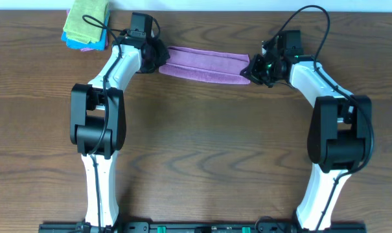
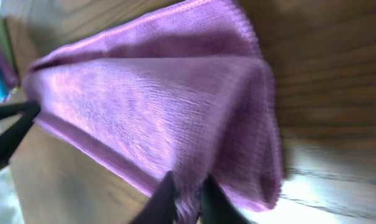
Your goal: Fold the cloth
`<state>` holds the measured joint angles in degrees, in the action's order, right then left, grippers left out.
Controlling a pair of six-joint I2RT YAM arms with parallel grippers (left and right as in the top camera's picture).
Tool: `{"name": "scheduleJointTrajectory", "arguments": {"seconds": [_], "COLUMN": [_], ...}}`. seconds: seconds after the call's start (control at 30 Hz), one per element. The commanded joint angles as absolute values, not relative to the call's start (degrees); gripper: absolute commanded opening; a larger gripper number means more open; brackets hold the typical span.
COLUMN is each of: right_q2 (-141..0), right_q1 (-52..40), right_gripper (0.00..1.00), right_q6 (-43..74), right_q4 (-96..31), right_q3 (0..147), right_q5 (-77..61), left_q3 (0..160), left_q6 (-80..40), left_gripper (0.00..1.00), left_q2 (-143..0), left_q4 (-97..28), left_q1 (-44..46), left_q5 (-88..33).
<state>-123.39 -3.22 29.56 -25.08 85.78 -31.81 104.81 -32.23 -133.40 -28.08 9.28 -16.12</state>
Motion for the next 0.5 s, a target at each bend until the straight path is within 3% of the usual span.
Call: {"name": "scheduleJointTrajectory", "arguments": {"seconds": [0.0, 0.03, 0.17, 0.37, 0.47], "right_q2": [-123.92, -123.87, -123.52, -123.09, -123.09], "right_q1": [-2.90, -2.74, -1.67, -0.54, -1.67], "right_gripper": [0.41, 0.59, 0.70, 0.72, 0.67], "right_q6": [28.34, 28.14, 28.14, 26.63, 23.55], "right_q4": [-24.82, -24.40, -23.81, -26.87, -30.28], "right_q3": [86.63, 86.67, 88.42, 96.62, 101.30], "right_q5": [-29.54, -29.56, -29.58, -33.43, -33.54], "left_q3": [105.69, 105.80, 107.96, 119.07, 123.94], "left_q6": [-31.22, -30.63, -26.72, -21.32, -18.48], "left_gripper": [0.48, 0.59, 0.82, 0.84, 0.70], "left_q2": [-134.37, -134.34, -134.23, -134.13, -134.13], "left_q4": [-28.21, -28.21, -29.39, -36.91, -38.81], "left_q1": [8.51, 8.47, 8.25, 8.34, 9.08], "left_q5": [-13.50, -13.54, -15.07, -15.05, -14.92]}}
